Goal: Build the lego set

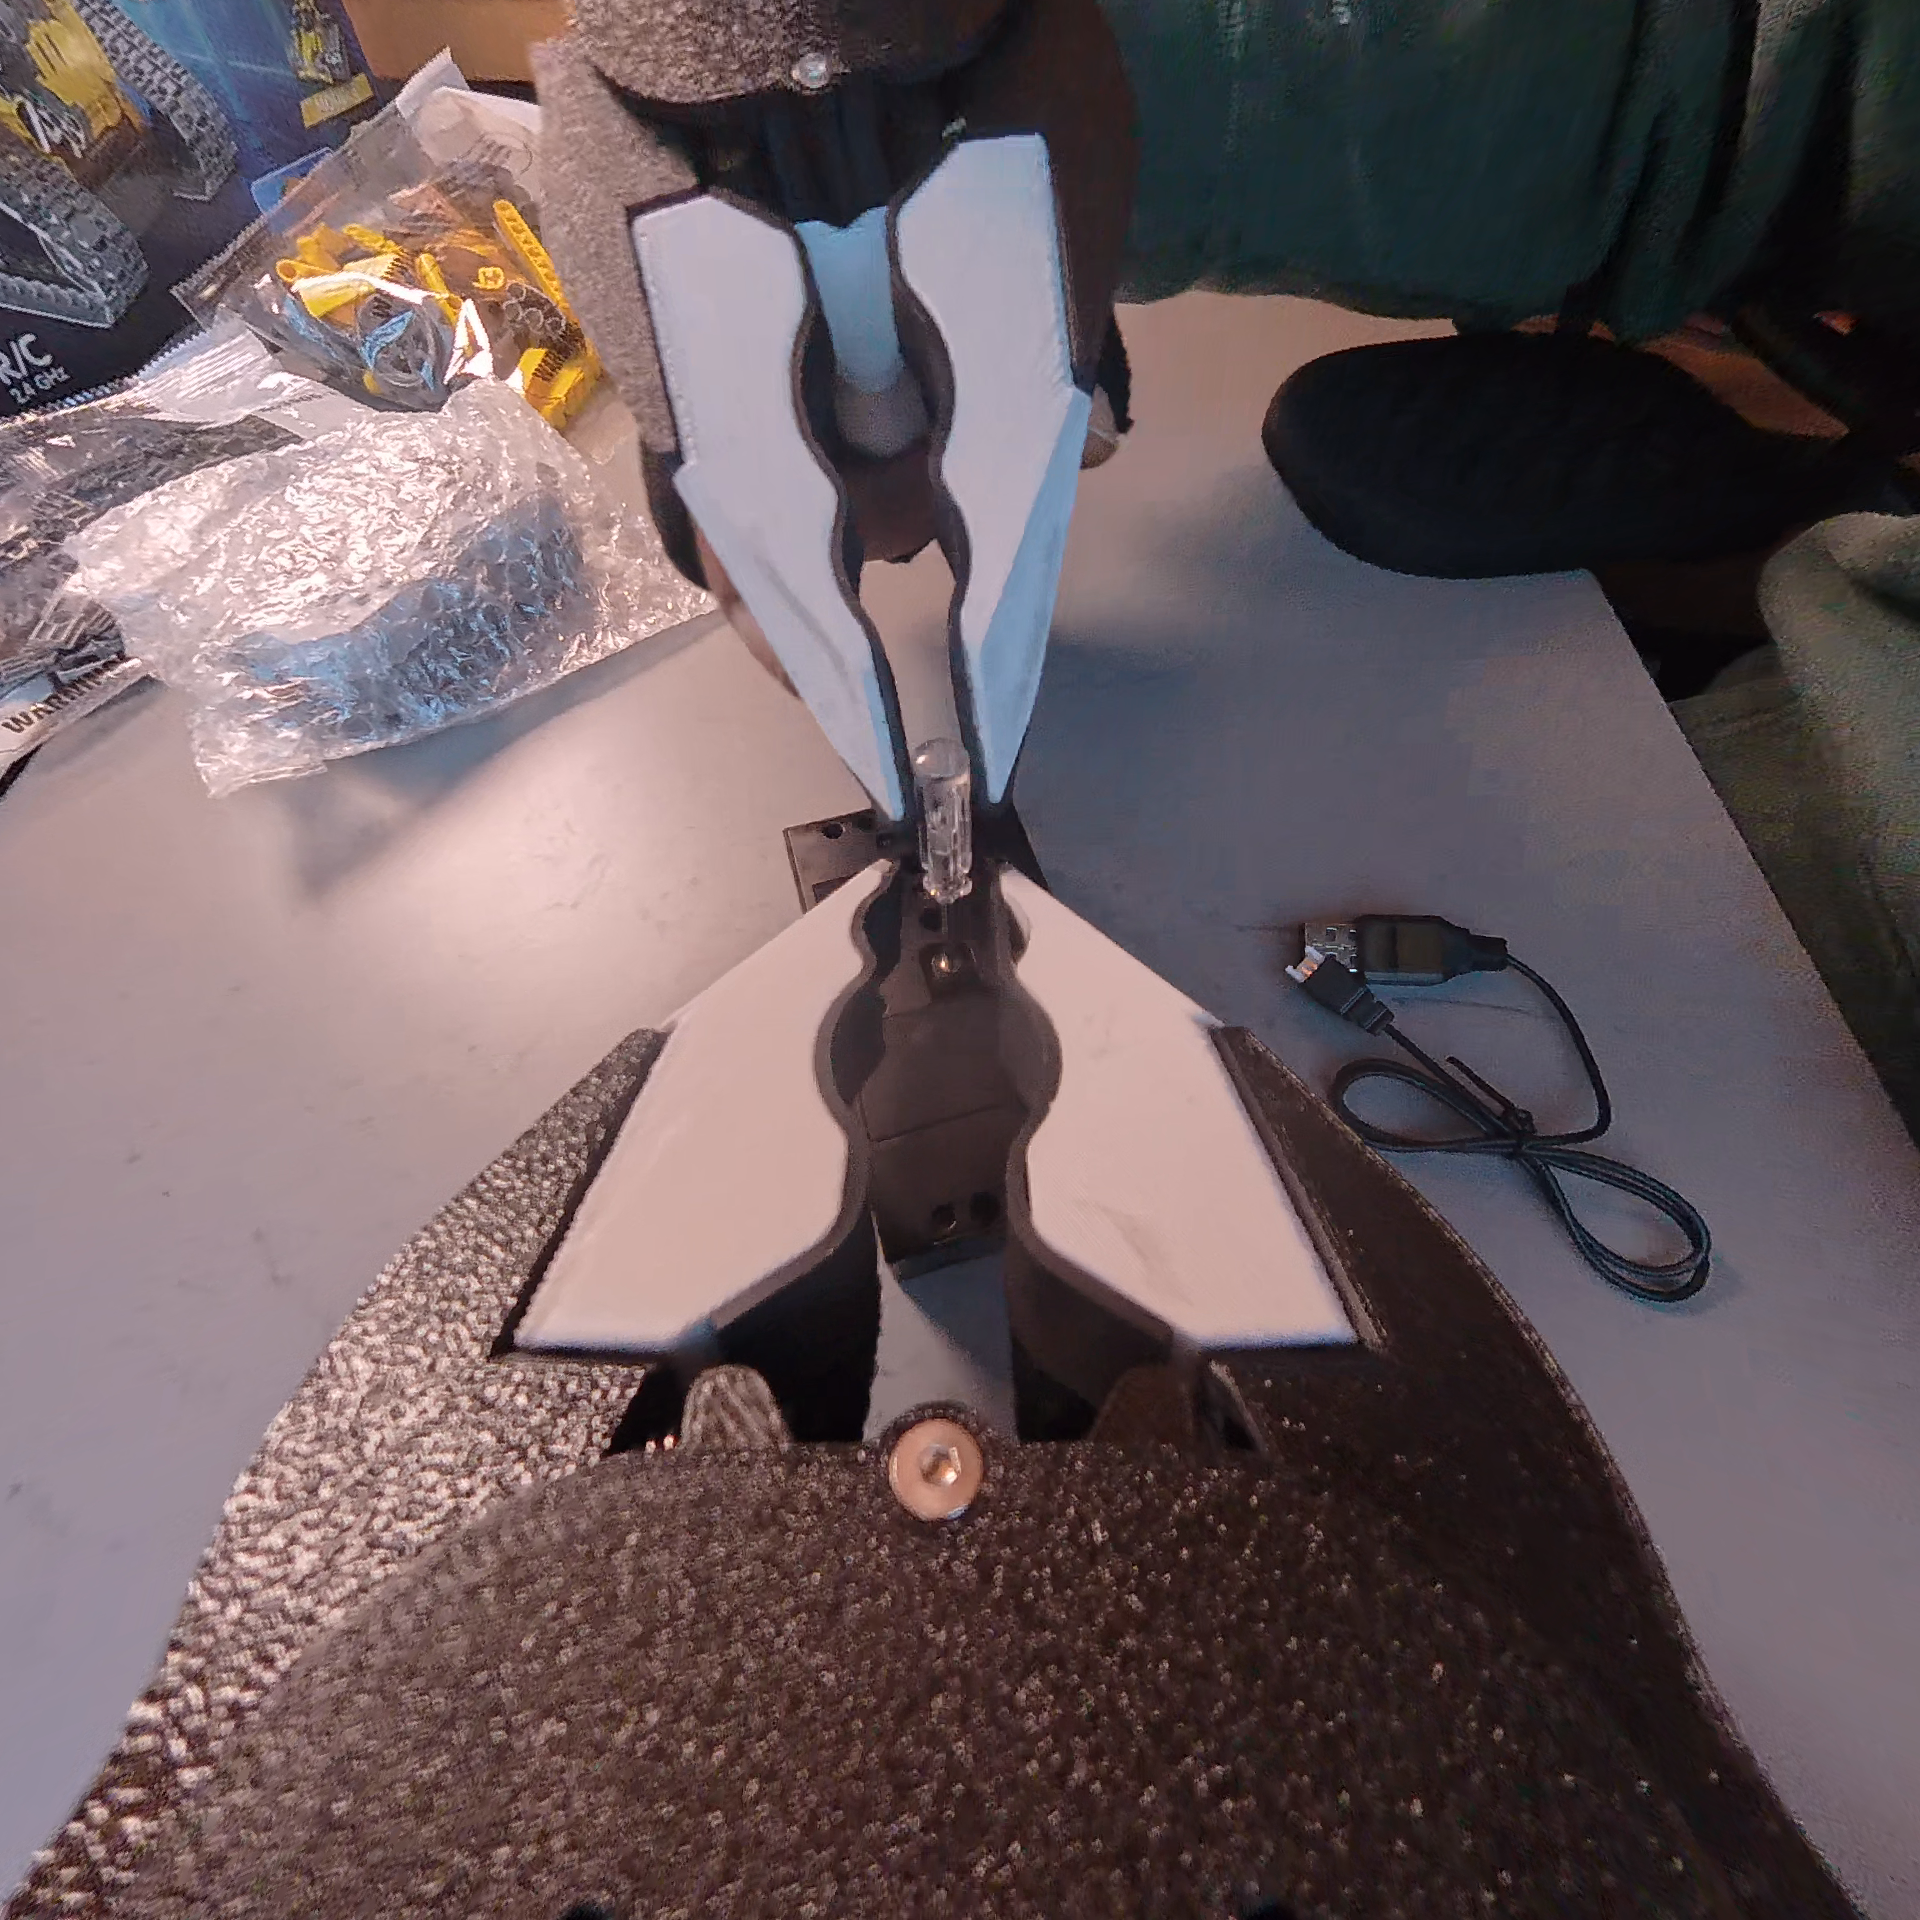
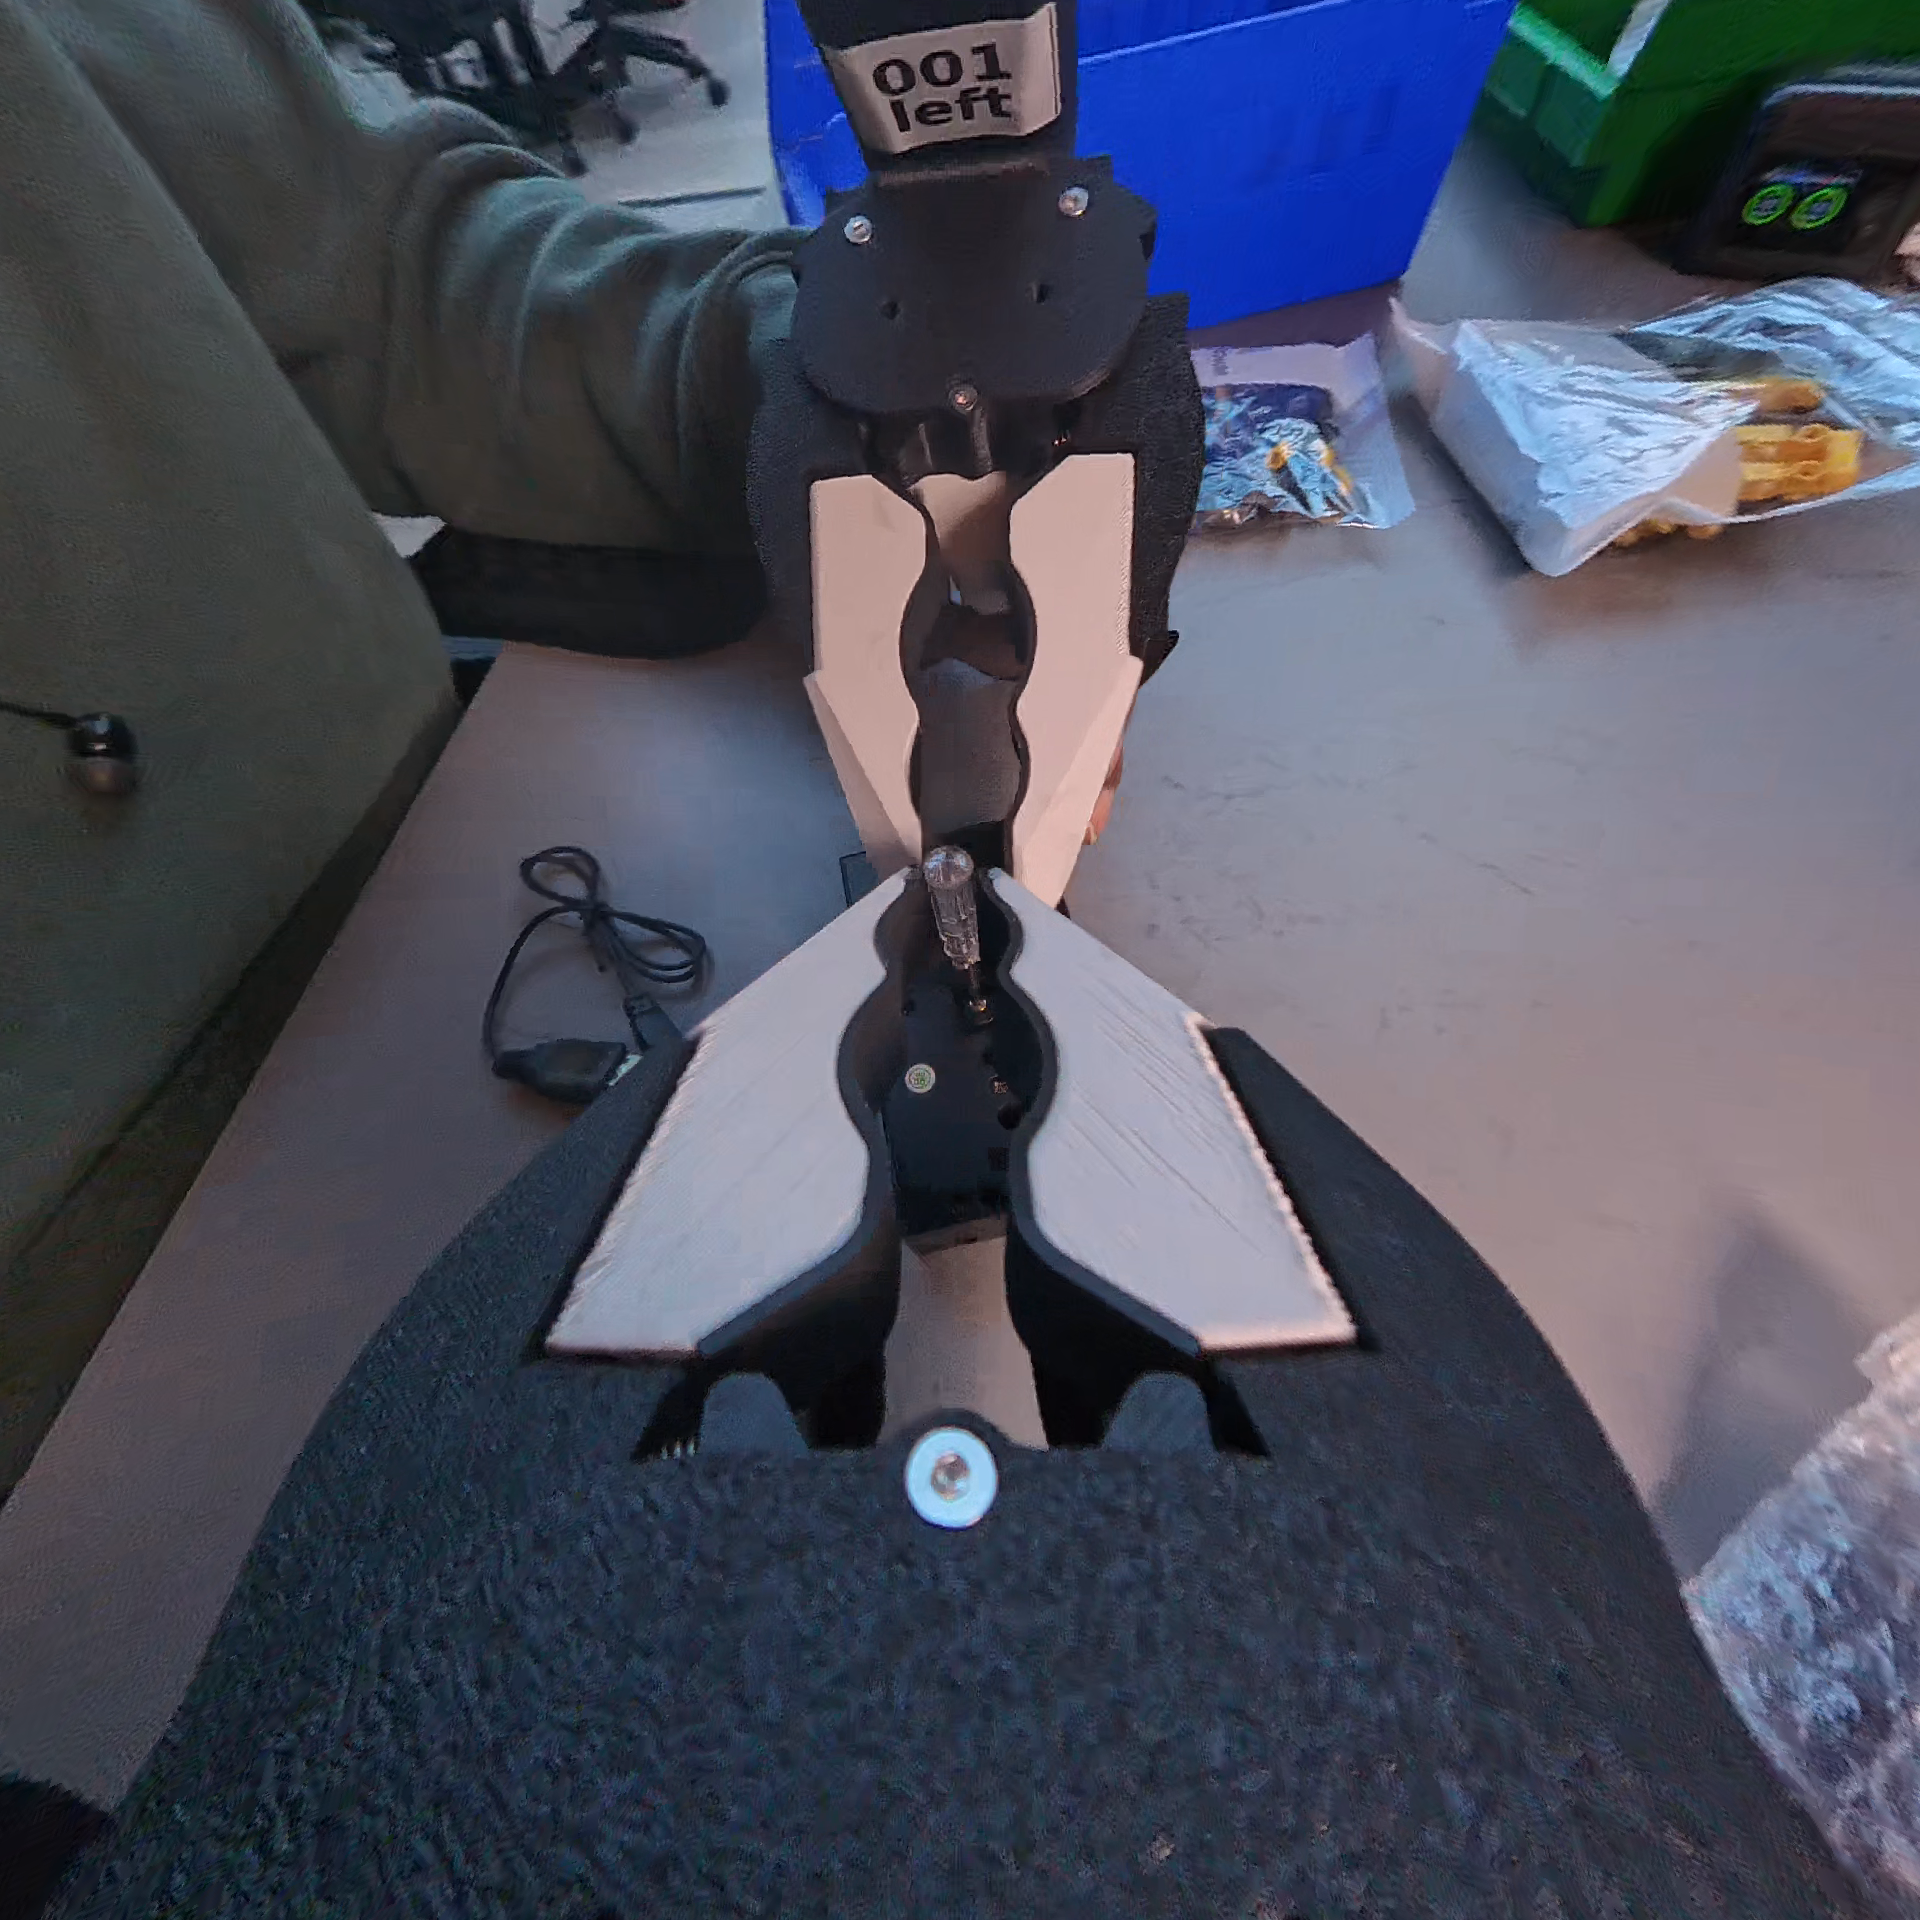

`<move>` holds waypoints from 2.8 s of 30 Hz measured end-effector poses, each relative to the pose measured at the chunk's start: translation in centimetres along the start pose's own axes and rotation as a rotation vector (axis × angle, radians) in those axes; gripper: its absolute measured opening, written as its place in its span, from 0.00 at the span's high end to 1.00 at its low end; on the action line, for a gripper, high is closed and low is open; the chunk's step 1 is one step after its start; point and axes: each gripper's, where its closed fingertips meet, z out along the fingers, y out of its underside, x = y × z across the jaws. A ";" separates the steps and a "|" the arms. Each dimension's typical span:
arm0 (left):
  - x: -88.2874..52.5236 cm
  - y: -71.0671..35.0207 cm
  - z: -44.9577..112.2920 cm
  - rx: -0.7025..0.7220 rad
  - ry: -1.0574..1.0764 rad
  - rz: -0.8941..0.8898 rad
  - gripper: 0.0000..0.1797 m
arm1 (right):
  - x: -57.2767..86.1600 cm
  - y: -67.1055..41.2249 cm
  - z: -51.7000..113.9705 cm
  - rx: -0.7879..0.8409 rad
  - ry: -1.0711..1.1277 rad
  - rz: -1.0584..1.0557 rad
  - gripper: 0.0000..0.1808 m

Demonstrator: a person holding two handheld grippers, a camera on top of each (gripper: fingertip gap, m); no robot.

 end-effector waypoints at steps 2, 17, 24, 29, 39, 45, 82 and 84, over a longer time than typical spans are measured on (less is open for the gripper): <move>0.2 -0.2 -0.1 0.025 0.024 -0.014 0.92 | -0.1 0.0 0.1 -0.015 -0.102 -0.007 0.96; -0.4 -0.1 0.0 -0.007 -0.023 -0.019 0.95 | 1.0 -0.9 -0.3 0.108 0.304 0.102 0.91; -0.5 -0.2 0.2 -0.018 -0.050 -0.025 0.96 | 1.0 -0.4 -0.2 0.147 0.578 0.278 0.96; -0.5 0.0 0.0 -0.014 -0.038 -0.026 0.95 | 1.1 -0.5 0.0 0.104 0.440 0.171 0.97; -0.4 -0.3 -0.5 0.044 0.030 -0.060 0.95 | 0.4 -0.6 0.5 0.031 -0.196 -0.028 0.96; -0.8 -0.3 -0.4 0.036 0.014 -0.091 0.96 | 1.0 -0.6 0.4 0.053 -0.149 0.011 0.96; -0.5 0.0 0.1 0.004 -0.008 -0.068 0.96 | 0.9 -0.5 0.0 0.051 -0.089 0.053 0.92; -0.4 0.0 0.1 -0.003 -0.017 -0.057 0.96 | 1.1 -0.5 -0.5 0.058 0.071 0.080 0.88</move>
